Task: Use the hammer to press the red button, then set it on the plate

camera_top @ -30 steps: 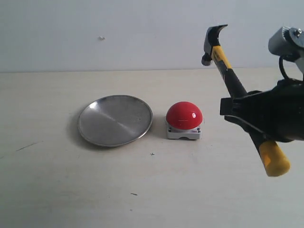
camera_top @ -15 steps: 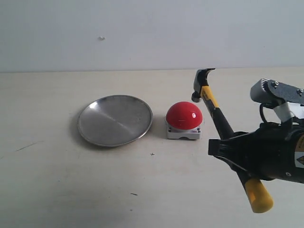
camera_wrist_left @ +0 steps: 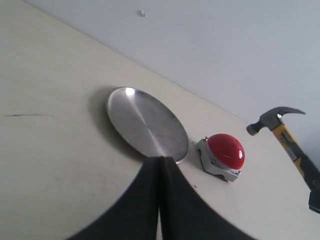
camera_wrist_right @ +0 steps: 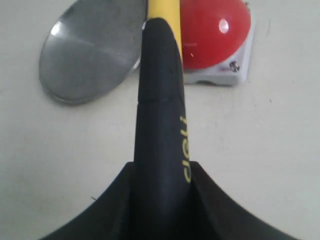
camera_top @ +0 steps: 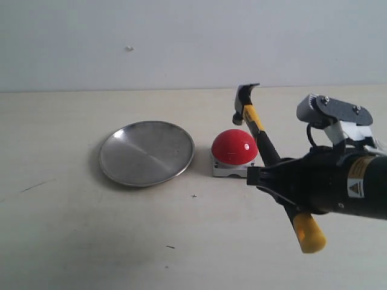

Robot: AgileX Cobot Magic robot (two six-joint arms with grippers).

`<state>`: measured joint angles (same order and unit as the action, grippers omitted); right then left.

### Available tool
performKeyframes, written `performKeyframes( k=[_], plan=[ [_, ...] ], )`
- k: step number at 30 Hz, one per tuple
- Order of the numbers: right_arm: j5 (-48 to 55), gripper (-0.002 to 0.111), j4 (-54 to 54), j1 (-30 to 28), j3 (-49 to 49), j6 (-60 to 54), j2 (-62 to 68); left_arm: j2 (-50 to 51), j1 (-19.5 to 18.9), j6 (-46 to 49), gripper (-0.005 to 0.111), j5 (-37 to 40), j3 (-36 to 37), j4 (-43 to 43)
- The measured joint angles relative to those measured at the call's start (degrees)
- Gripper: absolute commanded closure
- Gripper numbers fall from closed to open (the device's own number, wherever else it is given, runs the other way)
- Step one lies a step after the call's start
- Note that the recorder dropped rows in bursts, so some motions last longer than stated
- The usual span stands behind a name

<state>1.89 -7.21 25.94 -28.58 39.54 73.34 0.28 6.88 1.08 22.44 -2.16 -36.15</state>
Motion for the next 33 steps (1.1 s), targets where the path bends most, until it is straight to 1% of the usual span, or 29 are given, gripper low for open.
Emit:
performKeyframes(
  k=[8,12,16,21,24,26,31,33],
  plan=[
    [5.28,0.108,-3.68,0.0,-7.78,0.0,-4.38,0.0,0.0,0.0,0.104,0.0,0.0,0.0],
    [7.87,0.108,-5.01,0.0,-8.79,0.0,-6.07,0.0,0.0,0.0,0.104,0.0,0.0,0.0],
    [9.08,0.108,-5.57,0.0,-6.91,0.0,-4.48,0.0,0.0,0.0,0.104,0.0,0.0,0.0],
    [11.1,0.108,-5.75,0.0,-1.92,-1.42,4.81,0.0,0.0,0.0,0.104,0.0,0.0,0.0],
    [10.56,0.108,-4.95,-0.02,-1.93,-0.91,7.1,0.0,0.0,0.0,0.104,0.0,0.0,0.0],
    [8.5,0.108,-4.97,-0.02,-3.66,-0.9,4.58,0.0,0.0,0.0,0.104,0.0,0.0,0.0],
    [8.54,0.108,-4.66,0.23,-8.05,-1.34,-2.94,0.0,0.0,0.0,0.104,0.0,0.0,0.0],
    [6.12,0.108,-1.66,0.23,-8.8,-1.34,-5.09,0.0,0.0,0.0,0.104,0.0,0.0,0.0]
  ],
)
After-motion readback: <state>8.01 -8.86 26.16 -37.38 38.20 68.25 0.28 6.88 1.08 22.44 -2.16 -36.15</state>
